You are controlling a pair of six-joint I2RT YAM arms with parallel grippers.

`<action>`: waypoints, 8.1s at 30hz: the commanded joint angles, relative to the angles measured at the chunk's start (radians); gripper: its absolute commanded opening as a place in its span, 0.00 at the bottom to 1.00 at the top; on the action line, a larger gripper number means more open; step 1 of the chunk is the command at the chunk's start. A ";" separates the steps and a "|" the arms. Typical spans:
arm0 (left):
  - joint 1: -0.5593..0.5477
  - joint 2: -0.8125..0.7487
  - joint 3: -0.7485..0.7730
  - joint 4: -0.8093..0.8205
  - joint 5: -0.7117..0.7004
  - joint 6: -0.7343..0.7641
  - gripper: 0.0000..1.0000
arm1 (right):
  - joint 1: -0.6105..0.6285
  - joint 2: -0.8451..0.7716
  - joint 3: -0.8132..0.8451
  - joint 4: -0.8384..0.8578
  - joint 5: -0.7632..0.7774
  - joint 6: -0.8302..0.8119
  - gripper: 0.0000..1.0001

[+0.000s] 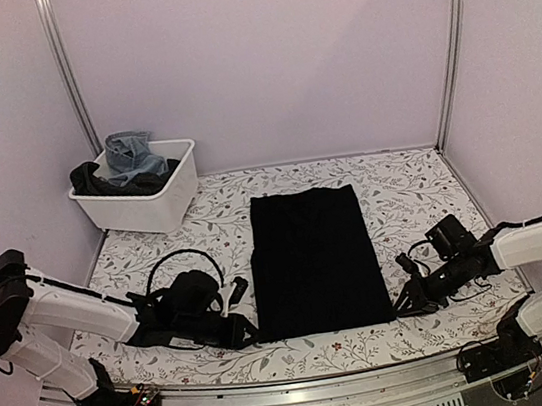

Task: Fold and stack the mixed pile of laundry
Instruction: Move the 2/3-rectangle-folded T-shirt to the center of the board, then pick up the 2/3-rectangle-folded T-shirt from the center of the board, then fold the 2/3-rectangle-folded T-shirt at the center of the board, then move the square-folded T-shirt to the center of the board, then adjust the square-folded T-shirt at the center of the board.

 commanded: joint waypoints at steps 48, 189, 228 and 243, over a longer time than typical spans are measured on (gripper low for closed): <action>0.029 -0.185 0.038 -0.076 -0.058 0.006 0.00 | 0.010 -0.142 0.108 -0.029 0.053 0.108 0.00; 0.509 0.359 0.555 -0.027 0.116 0.299 0.53 | -0.246 0.573 0.710 0.158 0.065 -0.189 0.46; 0.539 0.621 0.692 0.165 0.265 0.236 0.00 | -0.246 0.776 0.821 0.238 -0.111 -0.145 0.00; 0.526 0.581 0.715 0.157 0.243 0.241 0.00 | -0.295 0.628 0.734 0.207 -0.053 -0.153 0.00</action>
